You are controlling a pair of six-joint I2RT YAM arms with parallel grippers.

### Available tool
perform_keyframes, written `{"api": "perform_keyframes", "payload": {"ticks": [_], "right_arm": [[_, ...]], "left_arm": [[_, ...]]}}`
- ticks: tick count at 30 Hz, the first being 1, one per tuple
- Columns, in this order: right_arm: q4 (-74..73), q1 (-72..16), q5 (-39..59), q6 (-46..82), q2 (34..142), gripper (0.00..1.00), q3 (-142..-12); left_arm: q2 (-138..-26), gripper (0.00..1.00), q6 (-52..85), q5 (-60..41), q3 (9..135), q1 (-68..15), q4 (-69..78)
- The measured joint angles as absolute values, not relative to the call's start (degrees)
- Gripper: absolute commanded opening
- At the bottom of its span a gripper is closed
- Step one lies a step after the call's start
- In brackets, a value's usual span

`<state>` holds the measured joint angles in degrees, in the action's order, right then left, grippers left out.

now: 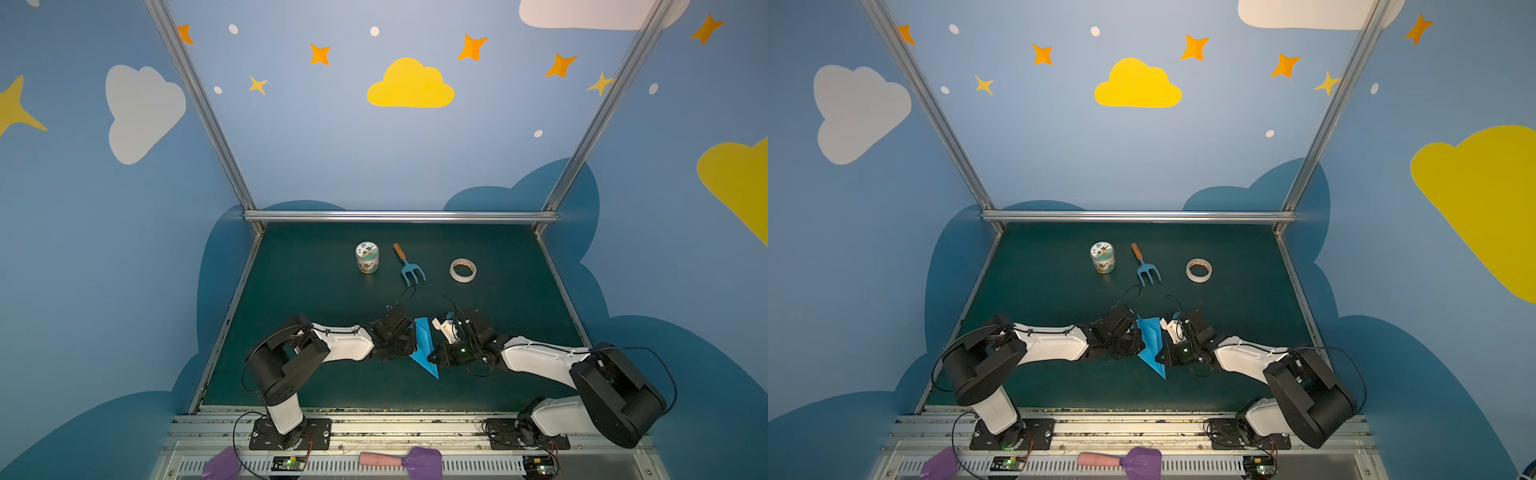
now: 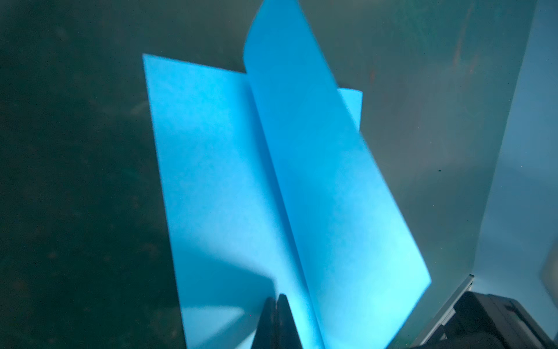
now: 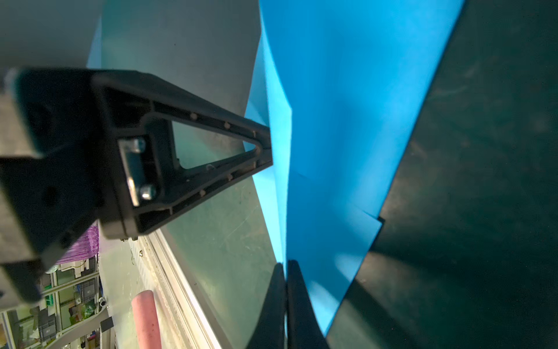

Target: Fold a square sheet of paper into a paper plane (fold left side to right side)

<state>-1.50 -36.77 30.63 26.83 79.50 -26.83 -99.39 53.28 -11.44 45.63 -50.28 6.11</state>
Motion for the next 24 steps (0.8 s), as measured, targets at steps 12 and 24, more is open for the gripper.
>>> {"api": "perform_keyframes", "payload": {"ticks": [12, 24], "right_arm": [[-1.8, -34.2, 32.7, 26.8, 81.6, 0.0, -26.8], [-2.7, -33.9, 34.0, 26.8, 83.0, 0.16, -26.8]], "left_arm": [[-99.7, 0.04, 50.3, -10.9, 46.7, -50.3, 3.9], [-99.7, 0.04, 49.7, -11.1, 46.7, -50.3, 3.9]]}}
